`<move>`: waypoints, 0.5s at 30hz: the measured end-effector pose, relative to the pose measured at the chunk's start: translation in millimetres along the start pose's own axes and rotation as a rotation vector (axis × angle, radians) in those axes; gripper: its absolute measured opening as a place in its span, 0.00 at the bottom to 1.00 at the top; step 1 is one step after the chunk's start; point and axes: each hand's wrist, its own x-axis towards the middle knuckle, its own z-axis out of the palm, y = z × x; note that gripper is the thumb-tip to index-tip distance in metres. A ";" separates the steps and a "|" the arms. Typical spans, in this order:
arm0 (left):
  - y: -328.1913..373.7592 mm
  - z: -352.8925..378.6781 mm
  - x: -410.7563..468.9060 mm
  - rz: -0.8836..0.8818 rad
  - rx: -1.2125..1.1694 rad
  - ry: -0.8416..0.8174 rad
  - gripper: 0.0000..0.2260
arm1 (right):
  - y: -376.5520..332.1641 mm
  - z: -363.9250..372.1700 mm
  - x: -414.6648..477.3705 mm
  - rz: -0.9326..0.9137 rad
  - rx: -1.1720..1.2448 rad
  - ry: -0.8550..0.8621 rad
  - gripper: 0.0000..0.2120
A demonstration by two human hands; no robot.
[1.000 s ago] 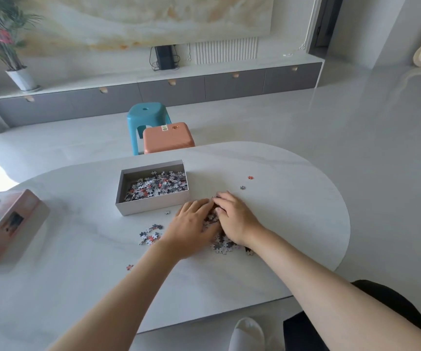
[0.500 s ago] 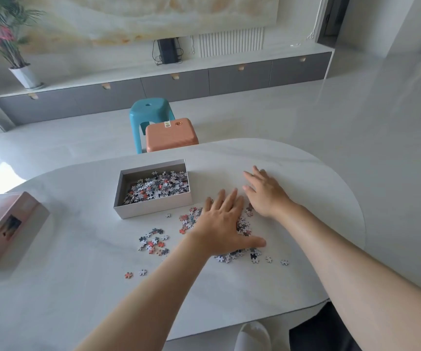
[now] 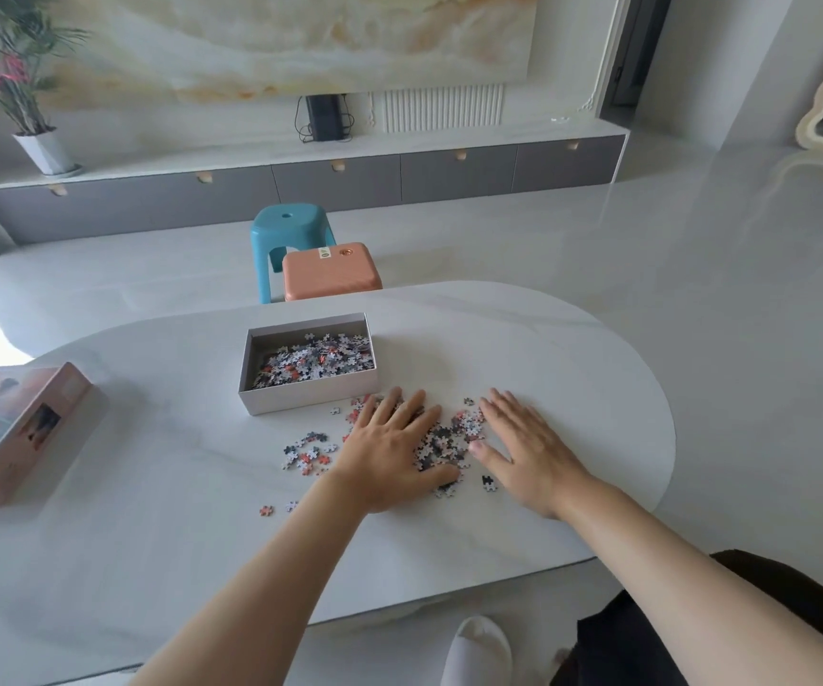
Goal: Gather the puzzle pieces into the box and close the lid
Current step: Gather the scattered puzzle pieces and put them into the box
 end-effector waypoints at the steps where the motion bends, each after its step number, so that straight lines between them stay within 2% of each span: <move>1: -1.3 -0.4 -3.6 0.004 0.006 -0.008 0.40 | -6.0 4.4 -5.3 0.032 -0.022 0.001 0.34; 5: -5.4 -1.4 -14.6 0.023 0.033 0.031 0.40 | -34.4 23.4 -3.8 0.079 -0.125 0.046 0.35; 9: -14.3 0.7 -24.3 -0.006 0.027 0.071 0.38 | -52.7 23.3 22.9 0.115 -0.031 0.107 0.32; 15: -33.9 -1.8 -40.2 -0.043 -0.033 0.211 0.32 | -67.5 31.3 39.1 -0.059 -0.032 0.188 0.25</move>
